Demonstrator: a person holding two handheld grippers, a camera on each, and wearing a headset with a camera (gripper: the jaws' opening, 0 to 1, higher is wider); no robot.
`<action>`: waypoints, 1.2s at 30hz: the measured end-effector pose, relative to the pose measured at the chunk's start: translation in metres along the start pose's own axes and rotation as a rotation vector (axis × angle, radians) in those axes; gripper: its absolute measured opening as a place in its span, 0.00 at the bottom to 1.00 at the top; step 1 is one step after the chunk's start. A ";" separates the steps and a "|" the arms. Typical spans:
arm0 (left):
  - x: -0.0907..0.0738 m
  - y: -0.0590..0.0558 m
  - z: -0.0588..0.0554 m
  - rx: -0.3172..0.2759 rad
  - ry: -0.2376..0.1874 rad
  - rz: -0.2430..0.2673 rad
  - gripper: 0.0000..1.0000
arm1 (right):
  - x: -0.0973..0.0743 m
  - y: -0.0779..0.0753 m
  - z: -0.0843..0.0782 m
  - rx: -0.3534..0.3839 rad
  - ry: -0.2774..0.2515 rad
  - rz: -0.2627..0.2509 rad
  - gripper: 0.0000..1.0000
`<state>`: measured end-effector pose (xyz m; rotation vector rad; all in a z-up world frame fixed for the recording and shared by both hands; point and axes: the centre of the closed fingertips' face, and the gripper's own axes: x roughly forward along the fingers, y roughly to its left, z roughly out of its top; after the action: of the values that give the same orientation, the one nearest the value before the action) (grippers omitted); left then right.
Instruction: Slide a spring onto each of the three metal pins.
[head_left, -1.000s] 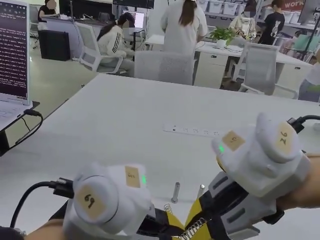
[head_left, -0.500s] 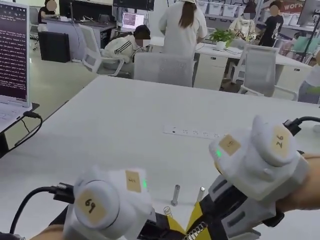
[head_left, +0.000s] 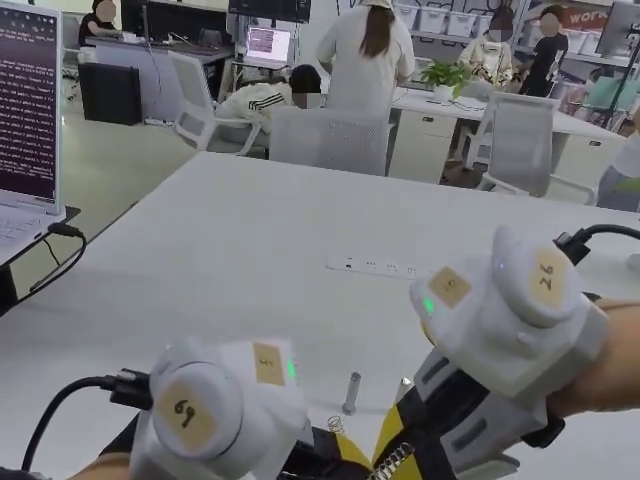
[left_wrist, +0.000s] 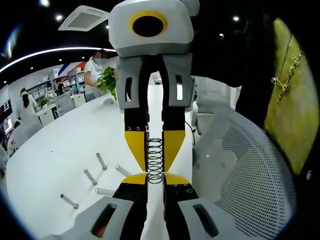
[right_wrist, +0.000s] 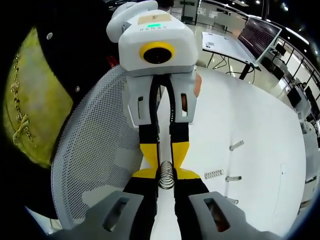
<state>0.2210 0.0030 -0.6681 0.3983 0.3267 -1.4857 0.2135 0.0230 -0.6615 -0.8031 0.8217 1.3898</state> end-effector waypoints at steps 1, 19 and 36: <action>0.000 0.000 -0.001 -0.002 0.003 -0.001 0.04 | 0.000 -0.001 0.000 0.000 0.001 -0.001 0.08; -0.018 0.016 -0.004 -0.060 -0.024 0.040 0.14 | -0.007 -0.007 -0.004 0.012 0.023 -0.009 0.08; -0.057 0.032 -0.011 -0.139 -0.074 0.132 0.23 | -0.019 -0.020 -0.012 0.025 0.046 -0.036 0.08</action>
<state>0.2498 0.0596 -0.6505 0.2482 0.3367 -1.3366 0.2325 0.0028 -0.6510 -0.8293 0.8541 1.3314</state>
